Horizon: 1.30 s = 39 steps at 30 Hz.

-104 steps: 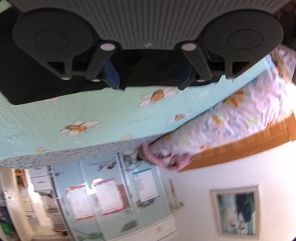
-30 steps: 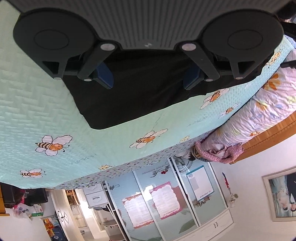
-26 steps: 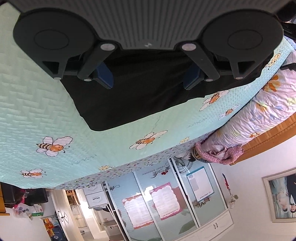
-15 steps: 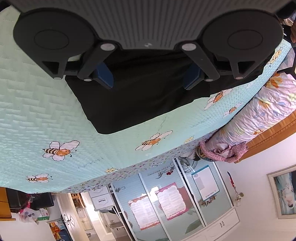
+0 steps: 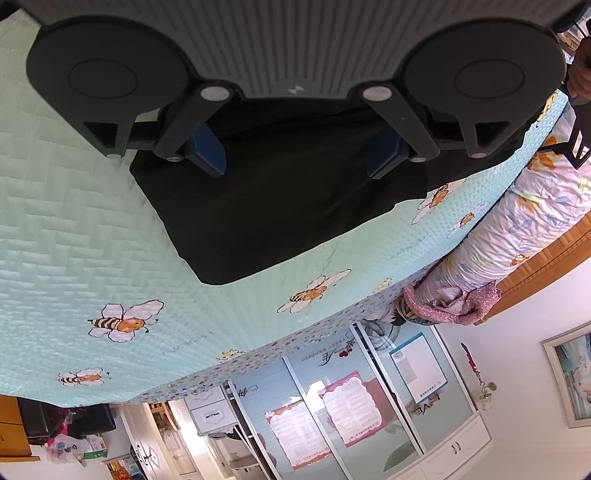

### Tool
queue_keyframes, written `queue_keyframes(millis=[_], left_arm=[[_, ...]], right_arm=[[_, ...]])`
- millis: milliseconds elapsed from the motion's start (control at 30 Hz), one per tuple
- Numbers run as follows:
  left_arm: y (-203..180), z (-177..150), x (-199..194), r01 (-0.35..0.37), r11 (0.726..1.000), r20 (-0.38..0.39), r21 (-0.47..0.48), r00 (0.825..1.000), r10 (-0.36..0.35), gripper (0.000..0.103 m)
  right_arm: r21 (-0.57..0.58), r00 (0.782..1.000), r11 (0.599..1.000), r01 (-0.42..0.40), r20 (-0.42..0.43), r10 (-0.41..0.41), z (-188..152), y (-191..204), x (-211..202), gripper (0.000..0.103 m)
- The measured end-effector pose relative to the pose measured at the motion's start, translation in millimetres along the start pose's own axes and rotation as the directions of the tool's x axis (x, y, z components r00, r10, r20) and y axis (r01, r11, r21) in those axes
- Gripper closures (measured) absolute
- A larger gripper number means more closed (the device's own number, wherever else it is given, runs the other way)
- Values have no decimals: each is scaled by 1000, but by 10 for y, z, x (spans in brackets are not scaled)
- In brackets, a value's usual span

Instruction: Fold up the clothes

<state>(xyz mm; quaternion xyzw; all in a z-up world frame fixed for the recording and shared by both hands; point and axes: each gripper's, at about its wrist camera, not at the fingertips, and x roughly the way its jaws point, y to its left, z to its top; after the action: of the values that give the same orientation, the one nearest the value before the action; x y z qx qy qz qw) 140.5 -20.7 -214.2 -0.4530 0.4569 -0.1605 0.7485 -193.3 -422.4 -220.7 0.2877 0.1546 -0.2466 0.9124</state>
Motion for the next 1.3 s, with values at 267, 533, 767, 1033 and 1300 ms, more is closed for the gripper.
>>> queue_keyframes(millis=[267, 533, 767, 1033, 1300], left_arm=[[-170, -105, 6, -68, 990, 35, 125, 997, 64, 74], [-690, -303, 2, -46, 945, 91, 324, 996, 17, 84], [-1604, -994, 161, 23, 724, 51, 689, 995, -81, 86], [-2109, -2666, 439, 205, 64, -201, 977, 978, -62, 86], [-1661, -3701, 813, 418, -190, -389, 888, 905, 170, 86]], right_arm=[[11, 1000, 1000, -4, -9, 4, -8, -13, 19, 16], [42, 1000, 999, -17, -9, 17, 9, -74, -5, 16], [111, 999, 993, -32, 25, 29, 60, -197, -92, 16], [276, 992, 961, -15, 126, -21, 175, -595, -346, 15], [506, 977, 862, 21, 174, -125, 138, -1136, -588, 15]])
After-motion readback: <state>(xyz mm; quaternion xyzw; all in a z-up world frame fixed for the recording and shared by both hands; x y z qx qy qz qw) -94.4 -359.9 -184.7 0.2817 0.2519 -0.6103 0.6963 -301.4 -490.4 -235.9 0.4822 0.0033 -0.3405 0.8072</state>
